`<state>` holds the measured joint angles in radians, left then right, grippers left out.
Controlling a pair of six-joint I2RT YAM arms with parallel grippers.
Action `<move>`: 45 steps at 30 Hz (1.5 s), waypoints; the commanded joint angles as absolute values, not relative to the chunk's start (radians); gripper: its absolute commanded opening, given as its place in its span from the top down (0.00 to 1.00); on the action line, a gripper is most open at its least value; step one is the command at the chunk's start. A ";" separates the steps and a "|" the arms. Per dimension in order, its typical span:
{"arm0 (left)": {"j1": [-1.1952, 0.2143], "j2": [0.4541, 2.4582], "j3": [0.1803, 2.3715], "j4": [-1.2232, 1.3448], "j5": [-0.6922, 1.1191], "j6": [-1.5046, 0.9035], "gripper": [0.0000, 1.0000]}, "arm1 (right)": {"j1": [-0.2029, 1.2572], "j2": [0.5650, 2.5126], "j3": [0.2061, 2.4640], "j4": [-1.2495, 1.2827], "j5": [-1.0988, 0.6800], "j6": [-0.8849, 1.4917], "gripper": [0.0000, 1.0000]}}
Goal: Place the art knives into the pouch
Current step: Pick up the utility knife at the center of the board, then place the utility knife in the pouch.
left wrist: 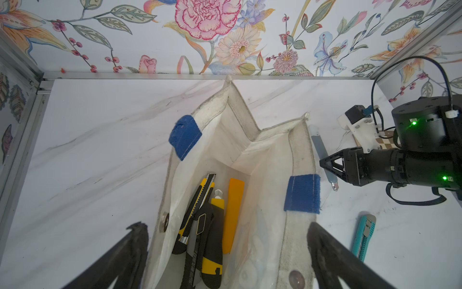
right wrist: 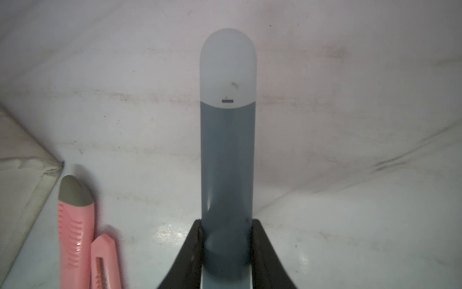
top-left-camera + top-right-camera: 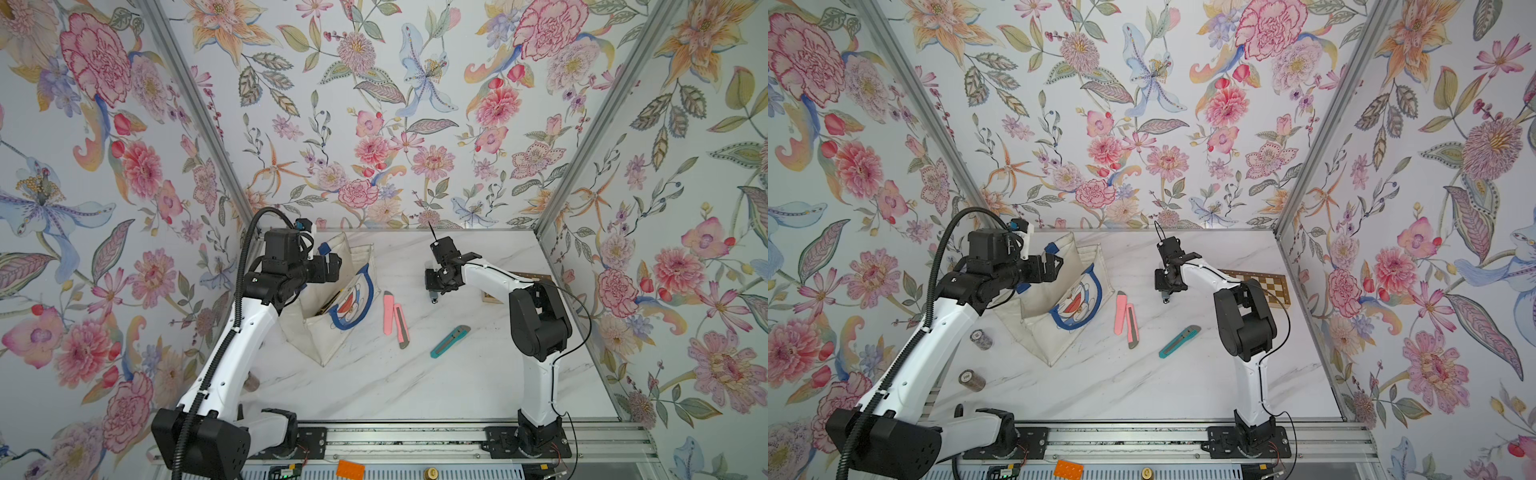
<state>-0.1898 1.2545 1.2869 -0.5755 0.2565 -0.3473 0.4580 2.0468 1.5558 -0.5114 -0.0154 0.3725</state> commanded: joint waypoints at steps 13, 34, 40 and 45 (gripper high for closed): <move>-0.183 1.250 1.293 -0.587 0.169 -0.271 0.01 | 0.536 1.799 1.539 -0.442 -0.030 0.415 0.80; -0.045 1.166 1.166 -0.487 0.184 -0.344 0.01 | 0.800 1.774 1.816 -0.446 -0.056 0.382 0.87; -0.044 1.151 1.141 -0.473 0.202 -0.347 0.00 | 0.853 1.886 1.968 -0.445 -0.107 0.384 0.89; -0.043 1.153 1.137 -0.456 0.217 -0.356 0.01 | 0.877 2.007 2.105 -0.450 -0.175 0.382 0.90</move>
